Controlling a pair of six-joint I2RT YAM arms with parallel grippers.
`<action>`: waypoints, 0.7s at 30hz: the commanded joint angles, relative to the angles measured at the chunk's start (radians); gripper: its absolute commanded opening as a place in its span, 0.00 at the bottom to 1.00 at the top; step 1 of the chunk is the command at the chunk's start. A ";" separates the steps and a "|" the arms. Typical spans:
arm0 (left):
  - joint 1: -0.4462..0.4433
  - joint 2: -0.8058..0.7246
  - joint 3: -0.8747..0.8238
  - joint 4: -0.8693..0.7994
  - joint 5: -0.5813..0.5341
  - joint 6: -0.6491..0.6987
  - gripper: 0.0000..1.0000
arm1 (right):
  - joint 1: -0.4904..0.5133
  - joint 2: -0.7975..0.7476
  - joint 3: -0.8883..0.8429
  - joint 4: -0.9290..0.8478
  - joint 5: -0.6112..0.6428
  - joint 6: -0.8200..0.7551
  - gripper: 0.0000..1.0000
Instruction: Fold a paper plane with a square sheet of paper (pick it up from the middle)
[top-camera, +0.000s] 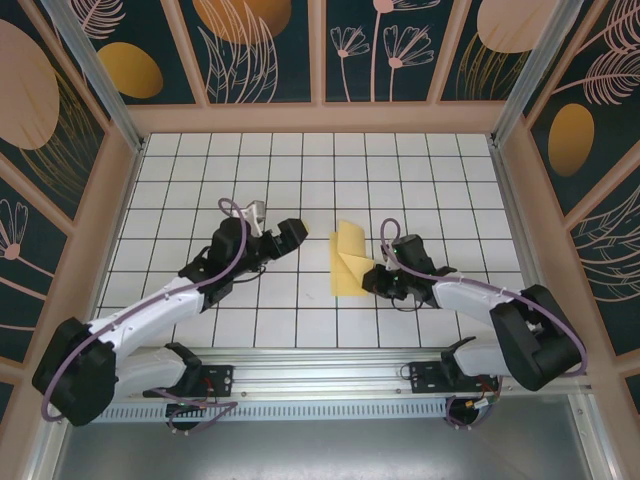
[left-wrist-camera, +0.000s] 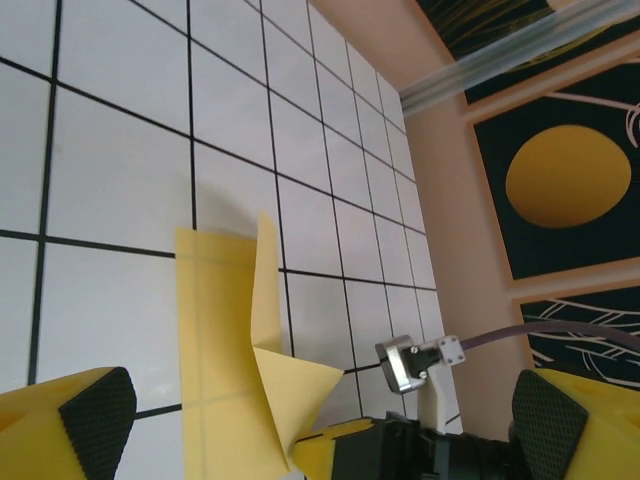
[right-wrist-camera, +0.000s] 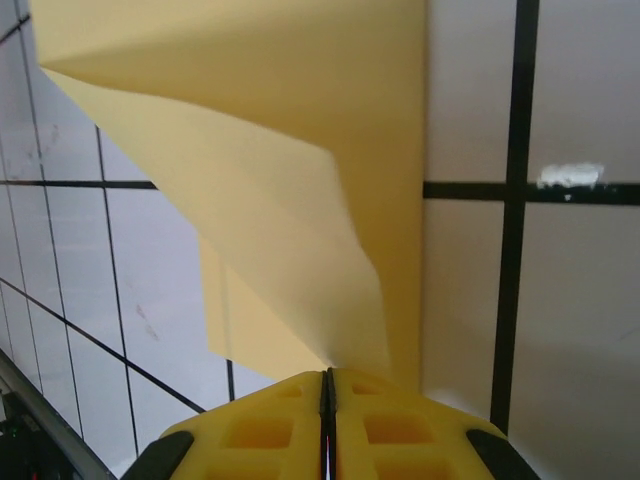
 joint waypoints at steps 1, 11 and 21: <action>0.003 -0.065 -0.047 0.022 -0.056 -0.012 0.99 | -0.004 0.026 -0.011 0.062 -0.048 -0.004 0.11; -0.015 0.136 -0.010 0.195 0.140 -0.076 0.94 | -0.010 -0.071 -0.030 0.077 -0.064 -0.012 0.13; -0.181 0.653 0.517 -0.054 0.150 0.035 0.74 | -0.066 -0.044 -0.040 0.119 -0.131 -0.052 0.12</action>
